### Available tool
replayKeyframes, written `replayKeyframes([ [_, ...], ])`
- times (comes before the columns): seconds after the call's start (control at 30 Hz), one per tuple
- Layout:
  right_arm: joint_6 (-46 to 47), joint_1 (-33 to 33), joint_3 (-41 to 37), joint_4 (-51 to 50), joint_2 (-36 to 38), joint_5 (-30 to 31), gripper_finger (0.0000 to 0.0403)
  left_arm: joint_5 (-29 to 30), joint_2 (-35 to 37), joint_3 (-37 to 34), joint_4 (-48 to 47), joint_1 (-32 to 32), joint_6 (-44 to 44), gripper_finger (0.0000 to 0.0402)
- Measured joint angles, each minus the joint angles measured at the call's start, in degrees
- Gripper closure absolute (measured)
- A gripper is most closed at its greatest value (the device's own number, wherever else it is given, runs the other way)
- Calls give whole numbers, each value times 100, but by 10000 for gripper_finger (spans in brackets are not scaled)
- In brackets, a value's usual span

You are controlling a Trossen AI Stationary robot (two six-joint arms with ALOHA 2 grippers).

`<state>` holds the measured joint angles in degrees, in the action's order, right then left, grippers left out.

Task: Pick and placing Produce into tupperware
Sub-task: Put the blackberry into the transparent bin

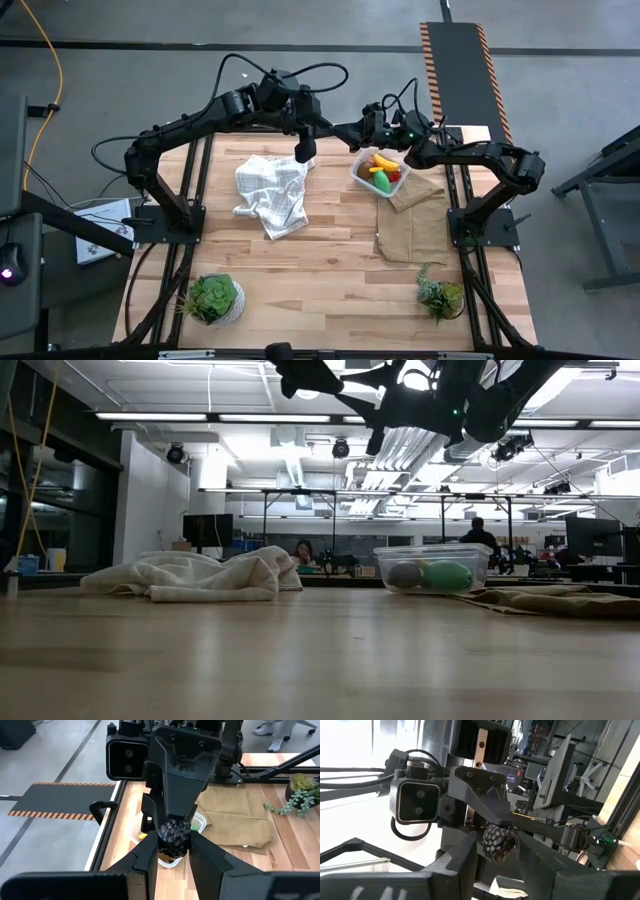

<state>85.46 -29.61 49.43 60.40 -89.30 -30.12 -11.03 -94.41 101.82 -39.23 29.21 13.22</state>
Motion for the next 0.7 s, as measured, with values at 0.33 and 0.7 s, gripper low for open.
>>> replayKeyframes([
  [0.33, 1, 0, 0, -20, 0, -16, 280, 43, 0, 0, 3, 0, 8, 319],
  [0.7, 1, 0, 0, -33, 0, -32, 318, 121, 0, 0, 19, 0, 19, 319],
])
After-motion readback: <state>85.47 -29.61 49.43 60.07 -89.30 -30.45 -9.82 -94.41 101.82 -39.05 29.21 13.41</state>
